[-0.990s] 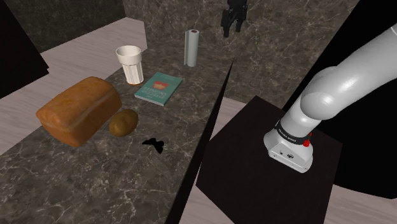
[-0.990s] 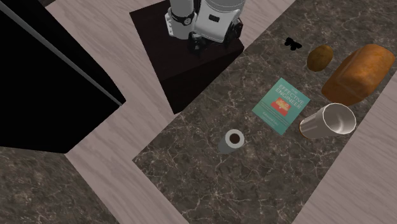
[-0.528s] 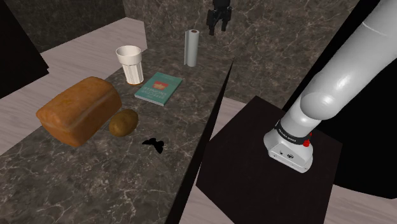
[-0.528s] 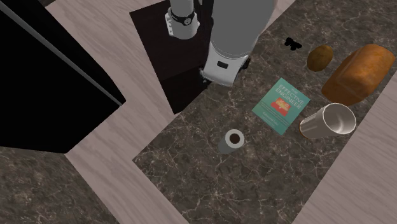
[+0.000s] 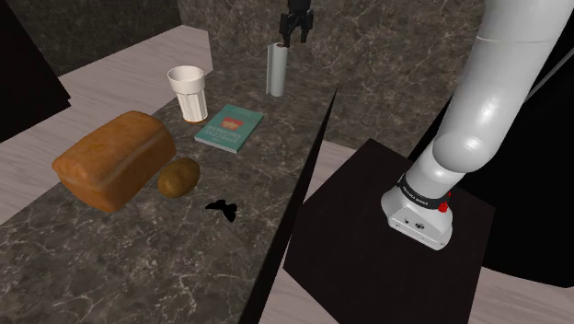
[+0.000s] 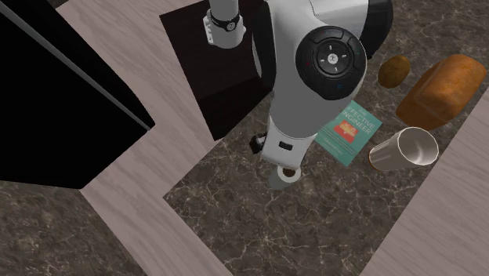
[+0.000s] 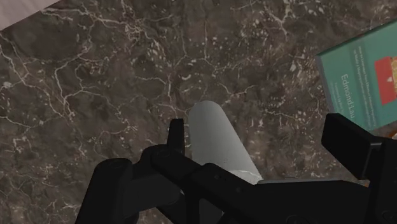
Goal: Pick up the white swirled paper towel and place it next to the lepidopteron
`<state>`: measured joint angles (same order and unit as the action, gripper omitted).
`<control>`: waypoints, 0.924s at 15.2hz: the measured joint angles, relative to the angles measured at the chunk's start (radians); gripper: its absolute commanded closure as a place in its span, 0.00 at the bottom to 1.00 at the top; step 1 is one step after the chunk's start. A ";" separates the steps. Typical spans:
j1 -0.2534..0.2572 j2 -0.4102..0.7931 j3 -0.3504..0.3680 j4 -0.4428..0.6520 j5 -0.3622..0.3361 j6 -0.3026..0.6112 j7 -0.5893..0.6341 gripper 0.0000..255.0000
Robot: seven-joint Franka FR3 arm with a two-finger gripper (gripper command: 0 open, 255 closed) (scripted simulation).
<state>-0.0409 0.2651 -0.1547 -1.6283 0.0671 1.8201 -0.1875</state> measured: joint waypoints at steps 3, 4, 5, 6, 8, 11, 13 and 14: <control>-0.018 0.150 0.006 0.187 0.033 -0.036 -0.012 0.00; -0.024 0.189 0.007 0.240 0.040 -0.049 -0.016 0.00; -0.028 0.204 0.008 0.255 0.044 -0.050 -0.019 0.00; -0.026 0.209 0.009 0.250 0.045 -0.040 -0.018 0.00; -0.027 0.219 0.010 0.240 0.048 -0.020 -0.020 0.00; -0.025 0.223 0.011 0.205 0.049 0.019 -0.022 0.00; -0.024 0.225 0.011 0.193 0.050 0.033 -0.022 0.00; -0.024 0.225 0.011 0.190 0.050 0.036 -0.022 0.00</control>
<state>-0.0648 0.4897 -0.1432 -1.4385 0.1171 1.8566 -0.2093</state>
